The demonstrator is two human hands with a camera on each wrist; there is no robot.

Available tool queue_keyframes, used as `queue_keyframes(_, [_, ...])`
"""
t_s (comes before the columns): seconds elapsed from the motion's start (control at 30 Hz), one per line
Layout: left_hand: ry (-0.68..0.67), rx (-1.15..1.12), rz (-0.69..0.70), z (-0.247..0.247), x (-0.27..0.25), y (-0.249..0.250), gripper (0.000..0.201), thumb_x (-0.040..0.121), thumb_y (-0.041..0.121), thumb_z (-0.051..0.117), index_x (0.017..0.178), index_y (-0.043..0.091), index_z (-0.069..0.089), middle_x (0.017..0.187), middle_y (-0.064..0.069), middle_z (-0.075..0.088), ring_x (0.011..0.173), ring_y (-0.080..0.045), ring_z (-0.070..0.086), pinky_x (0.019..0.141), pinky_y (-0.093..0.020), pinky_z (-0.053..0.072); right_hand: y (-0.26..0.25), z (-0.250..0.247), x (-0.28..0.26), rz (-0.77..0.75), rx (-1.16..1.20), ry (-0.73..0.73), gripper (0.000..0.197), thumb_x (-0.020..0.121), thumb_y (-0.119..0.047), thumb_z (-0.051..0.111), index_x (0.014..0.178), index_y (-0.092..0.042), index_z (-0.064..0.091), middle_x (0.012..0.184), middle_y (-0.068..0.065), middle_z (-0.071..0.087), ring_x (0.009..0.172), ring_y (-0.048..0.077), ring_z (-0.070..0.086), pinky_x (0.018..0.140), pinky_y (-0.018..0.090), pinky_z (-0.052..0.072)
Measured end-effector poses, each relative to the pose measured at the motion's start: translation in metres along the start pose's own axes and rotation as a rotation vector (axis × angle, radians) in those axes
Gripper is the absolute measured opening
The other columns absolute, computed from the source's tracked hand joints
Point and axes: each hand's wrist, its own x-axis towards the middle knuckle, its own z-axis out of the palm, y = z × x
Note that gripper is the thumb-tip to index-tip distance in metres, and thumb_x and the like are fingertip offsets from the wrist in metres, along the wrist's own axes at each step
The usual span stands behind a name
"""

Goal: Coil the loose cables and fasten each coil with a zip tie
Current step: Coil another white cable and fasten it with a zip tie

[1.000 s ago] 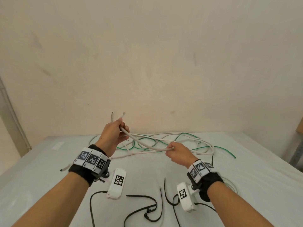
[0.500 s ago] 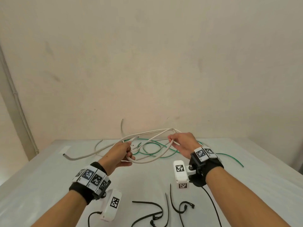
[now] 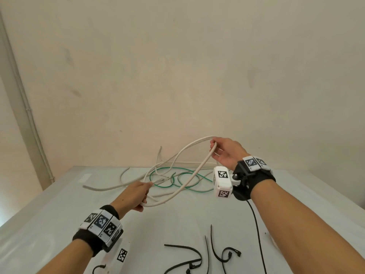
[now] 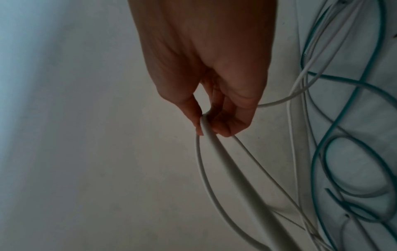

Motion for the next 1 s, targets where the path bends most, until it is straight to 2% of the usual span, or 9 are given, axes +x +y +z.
queue_keyframes(0.2, [0.165,0.098,0.062,-0.020,0.000,-0.020,0.043,0.110,0.037,0.041,0.083,0.006,0.053,0.065,-0.006,0.049,0.054,-0.021,0.050,0.052,-0.031,0.048,-0.007,0.007,-0.004,0.011,0.040,-0.053,0.018,0.105,-0.004,0.047,0.088,-0.004,0.054,0.068,0.008,0.053,0.045,0.016,0.054,0.056,0.032,0.050])
queue_keyframes(0.37, [0.230,-0.411,0.175,-0.024,-0.002,0.027,0.025,0.108,0.025,0.053,0.096,0.005,0.061,0.069,-0.004,0.043,0.057,-0.017,0.048,0.060,-0.037,0.063,0.008,0.018,-0.012,0.094,0.082,-0.189,0.019,0.108,-0.009,0.046,0.112,0.000,0.062,0.087,0.011,0.073,0.063,0.016,0.071,0.063,0.035,0.063])
queue_keyframes(0.47, [0.375,-0.045,0.293,-0.030,0.007,0.057,0.022,0.107,0.027,0.050,0.110,0.008,0.062,0.095,-0.008,0.062,0.087,-0.026,0.061,0.078,-0.041,0.055,0.014,0.021,-0.016,0.103,0.137,-0.215,0.020,0.109,-0.006,0.040,0.120,-0.001,0.056,0.094,0.016,0.076,0.065,0.017,0.073,0.061,0.034,0.063])
queue_keyframes(0.6, [0.324,0.343,0.199,-0.032,0.014,0.079,0.041,0.102,0.022,0.047,0.139,0.005,0.051,0.131,-0.021,0.058,0.120,-0.038,0.054,0.099,-0.045,0.047,0.024,0.025,-0.021,0.118,0.253,-0.223,0.017,0.108,0.002,0.034,0.104,-0.003,0.049,0.083,0.025,0.071,0.066,0.024,0.069,0.064,0.040,0.065])
queue_keyframes(0.67, [0.326,0.399,0.250,-0.024,0.007,0.086,0.033,0.100,0.021,0.046,0.126,0.006,0.061,0.123,-0.022,0.062,0.118,-0.042,0.056,0.097,-0.046,0.049,0.031,0.029,-0.025,0.138,0.271,-0.255,0.016,0.108,0.002,0.033,0.106,-0.004,0.048,0.083,0.025,0.068,0.065,0.023,0.066,0.068,0.044,0.065])
queue_keyframes(0.77, [0.299,0.280,0.418,0.001,-0.010,0.096,0.026,0.099,0.027,0.051,0.091,0.009,0.066,0.094,-0.011,0.070,0.092,-0.034,0.065,0.078,-0.040,0.051,0.046,0.038,-0.030,0.163,0.234,-0.316,0.016,0.109,0.002,0.033,0.104,-0.003,0.048,0.085,0.024,0.068,0.074,0.023,0.066,0.073,0.055,0.064])
queue_keyframes(0.87, [0.256,0.338,0.447,0.030,-0.024,0.094,0.044,0.094,0.059,0.054,0.101,0.017,0.064,0.107,-0.002,0.058,0.100,-0.022,0.056,0.083,-0.037,0.051,0.056,0.046,-0.033,0.179,0.216,-0.341,0.019,0.109,0.001,0.032,0.123,0.002,0.044,0.091,0.024,0.070,0.082,0.025,0.068,0.067,0.051,0.065])
queue_keyframes(0.93, [0.347,0.504,0.481,0.044,-0.024,0.082,0.063,0.088,0.074,0.051,0.110,0.017,0.064,0.121,-0.004,0.043,0.119,-0.023,0.038,0.100,-0.038,0.044,0.058,0.048,-0.030,0.184,0.215,-0.347,0.025,0.109,0.000,0.032,0.131,0.005,0.042,0.101,0.025,0.071,0.087,0.026,0.070,0.075,0.047,0.065])
queue_keyframes(1.0, [0.394,0.584,0.607,0.048,-0.022,0.072,0.067,0.088,0.078,0.044,0.114,0.021,0.068,0.119,-0.003,0.040,0.117,-0.022,0.031,0.101,-0.036,0.040,0.058,0.047,-0.031,0.190,0.186,-0.367,0.023,0.108,-0.001,0.033,0.128,0.002,0.043,0.109,0.025,0.072,0.091,0.026,0.070,0.087,0.042,0.060])
